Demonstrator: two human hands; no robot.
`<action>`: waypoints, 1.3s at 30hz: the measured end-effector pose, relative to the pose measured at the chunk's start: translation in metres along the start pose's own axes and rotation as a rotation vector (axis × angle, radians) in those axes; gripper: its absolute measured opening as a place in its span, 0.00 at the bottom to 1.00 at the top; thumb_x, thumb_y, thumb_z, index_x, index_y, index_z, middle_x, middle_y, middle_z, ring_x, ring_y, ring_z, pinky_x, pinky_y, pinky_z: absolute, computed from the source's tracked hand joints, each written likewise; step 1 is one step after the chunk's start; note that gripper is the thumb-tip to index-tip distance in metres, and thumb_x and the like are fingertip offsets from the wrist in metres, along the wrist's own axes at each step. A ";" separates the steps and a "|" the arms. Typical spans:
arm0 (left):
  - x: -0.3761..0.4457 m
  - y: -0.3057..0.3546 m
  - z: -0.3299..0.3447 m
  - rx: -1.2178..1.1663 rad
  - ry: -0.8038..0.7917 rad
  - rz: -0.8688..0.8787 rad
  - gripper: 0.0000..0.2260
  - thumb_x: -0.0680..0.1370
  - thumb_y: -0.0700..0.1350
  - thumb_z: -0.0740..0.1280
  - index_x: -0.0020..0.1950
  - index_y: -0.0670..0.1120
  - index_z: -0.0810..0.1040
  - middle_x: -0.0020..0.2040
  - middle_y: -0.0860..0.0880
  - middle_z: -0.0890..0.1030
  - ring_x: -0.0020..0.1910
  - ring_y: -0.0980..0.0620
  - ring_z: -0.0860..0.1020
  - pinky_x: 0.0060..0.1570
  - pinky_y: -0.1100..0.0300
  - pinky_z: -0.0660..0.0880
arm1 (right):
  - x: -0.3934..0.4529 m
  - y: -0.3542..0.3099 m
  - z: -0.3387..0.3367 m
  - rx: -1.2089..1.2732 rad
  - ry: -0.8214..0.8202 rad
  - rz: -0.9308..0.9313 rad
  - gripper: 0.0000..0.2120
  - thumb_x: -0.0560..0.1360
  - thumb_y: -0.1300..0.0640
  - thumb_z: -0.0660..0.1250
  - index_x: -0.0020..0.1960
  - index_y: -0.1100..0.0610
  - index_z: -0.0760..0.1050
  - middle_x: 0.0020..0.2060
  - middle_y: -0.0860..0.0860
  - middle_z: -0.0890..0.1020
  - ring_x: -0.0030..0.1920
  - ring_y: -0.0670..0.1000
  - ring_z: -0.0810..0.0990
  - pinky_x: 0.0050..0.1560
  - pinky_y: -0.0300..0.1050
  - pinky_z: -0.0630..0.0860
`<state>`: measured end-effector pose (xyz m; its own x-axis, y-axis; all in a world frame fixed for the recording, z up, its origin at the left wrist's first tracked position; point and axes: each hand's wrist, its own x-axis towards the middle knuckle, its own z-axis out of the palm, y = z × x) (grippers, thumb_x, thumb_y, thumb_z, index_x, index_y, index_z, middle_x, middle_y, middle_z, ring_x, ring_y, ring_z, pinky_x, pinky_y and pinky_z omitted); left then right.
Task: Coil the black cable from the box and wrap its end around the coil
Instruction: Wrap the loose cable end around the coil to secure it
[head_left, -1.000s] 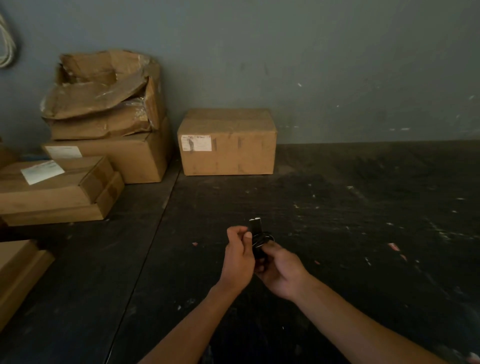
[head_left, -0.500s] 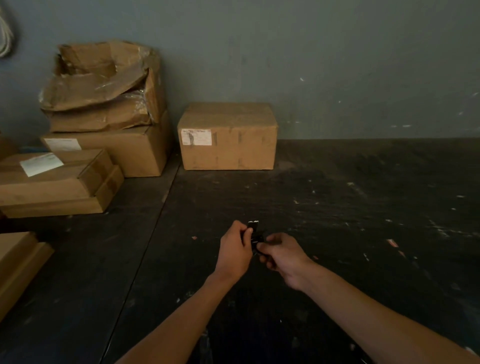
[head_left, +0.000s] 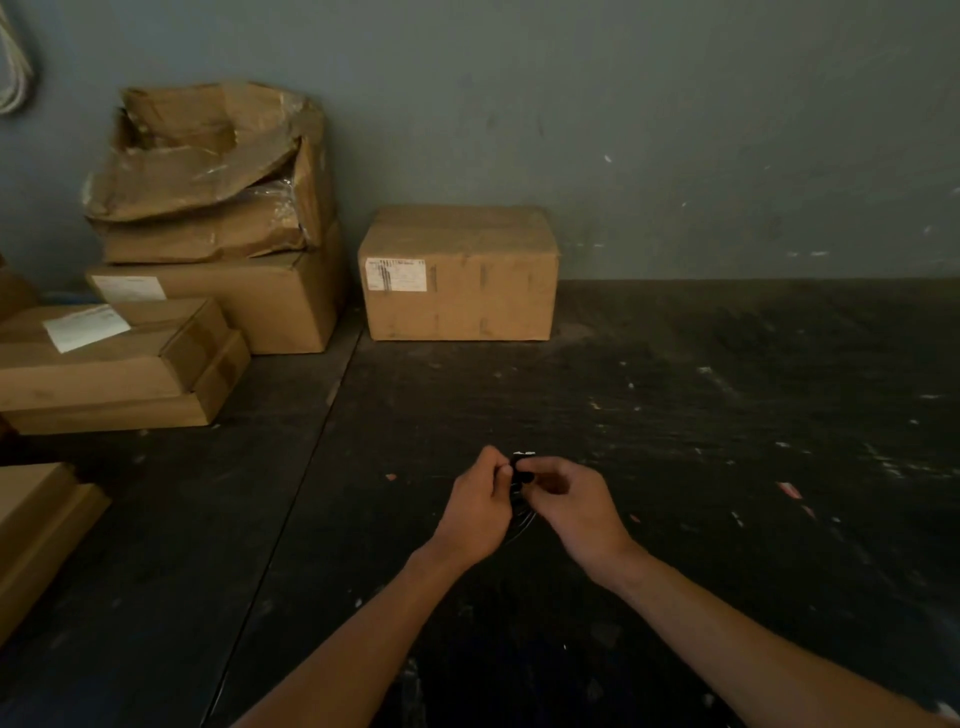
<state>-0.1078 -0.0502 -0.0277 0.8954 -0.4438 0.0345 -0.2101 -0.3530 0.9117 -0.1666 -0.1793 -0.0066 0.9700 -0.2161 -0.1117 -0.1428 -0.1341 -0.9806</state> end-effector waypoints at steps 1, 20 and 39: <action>-0.001 0.001 0.000 0.000 -0.022 -0.002 0.07 0.84 0.42 0.55 0.50 0.50 0.70 0.44 0.49 0.77 0.38 0.59 0.76 0.33 0.68 0.72 | 0.000 0.001 -0.001 -0.074 0.040 -0.050 0.14 0.76 0.66 0.66 0.58 0.53 0.79 0.54 0.48 0.82 0.55 0.45 0.81 0.58 0.44 0.79; -0.005 0.014 -0.013 0.120 -0.173 0.074 0.06 0.82 0.40 0.59 0.50 0.50 0.73 0.50 0.49 0.76 0.47 0.54 0.77 0.42 0.63 0.73 | 0.006 -0.005 -0.018 -0.232 0.040 -0.176 0.13 0.73 0.64 0.71 0.54 0.52 0.76 0.48 0.51 0.81 0.51 0.49 0.81 0.54 0.50 0.81; -0.003 0.002 -0.019 -0.407 -0.057 -0.131 0.08 0.80 0.45 0.64 0.58 0.48 0.78 0.52 0.47 0.83 0.56 0.52 0.81 0.62 0.52 0.75 | 0.018 -0.011 -0.043 0.419 0.244 0.300 0.09 0.77 0.67 0.64 0.55 0.57 0.77 0.53 0.57 0.81 0.50 0.54 0.79 0.53 0.50 0.77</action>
<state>-0.1036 -0.0336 -0.0185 0.8785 -0.4660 -0.1049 0.0865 -0.0608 0.9944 -0.1561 -0.2234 0.0091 0.8183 -0.4091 -0.4037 -0.2667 0.3520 -0.8972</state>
